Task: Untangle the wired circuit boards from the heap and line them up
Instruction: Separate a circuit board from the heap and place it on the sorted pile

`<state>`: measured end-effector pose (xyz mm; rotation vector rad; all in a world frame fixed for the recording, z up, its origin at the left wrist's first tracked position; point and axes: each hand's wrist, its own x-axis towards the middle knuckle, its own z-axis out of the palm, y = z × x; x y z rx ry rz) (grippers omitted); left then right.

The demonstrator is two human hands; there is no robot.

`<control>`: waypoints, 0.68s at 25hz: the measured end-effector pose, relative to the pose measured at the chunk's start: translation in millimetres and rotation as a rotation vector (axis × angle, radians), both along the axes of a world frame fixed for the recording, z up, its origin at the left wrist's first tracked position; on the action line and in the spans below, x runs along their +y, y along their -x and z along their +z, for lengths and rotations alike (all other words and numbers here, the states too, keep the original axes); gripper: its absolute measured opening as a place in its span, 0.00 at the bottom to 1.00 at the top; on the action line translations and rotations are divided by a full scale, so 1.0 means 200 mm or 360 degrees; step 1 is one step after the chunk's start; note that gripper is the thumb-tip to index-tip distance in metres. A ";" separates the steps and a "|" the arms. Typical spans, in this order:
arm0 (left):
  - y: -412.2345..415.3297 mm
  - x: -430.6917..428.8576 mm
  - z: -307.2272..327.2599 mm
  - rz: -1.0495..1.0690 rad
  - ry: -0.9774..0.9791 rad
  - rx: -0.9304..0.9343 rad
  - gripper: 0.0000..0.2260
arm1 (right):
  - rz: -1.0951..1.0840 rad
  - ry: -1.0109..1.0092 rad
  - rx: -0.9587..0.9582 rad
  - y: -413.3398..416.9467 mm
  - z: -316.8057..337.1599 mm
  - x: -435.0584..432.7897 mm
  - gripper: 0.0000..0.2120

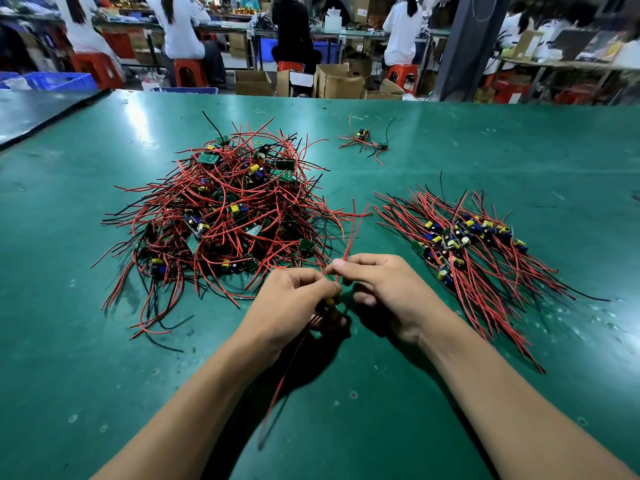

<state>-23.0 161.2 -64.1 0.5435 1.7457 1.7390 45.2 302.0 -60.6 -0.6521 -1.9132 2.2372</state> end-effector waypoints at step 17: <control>0.00 0.00 -0.02 -0.0011 0.0058 0.0133 0.10 | -0.0074 0.0396 0.0110 0.02 -0.01 0.02 0.11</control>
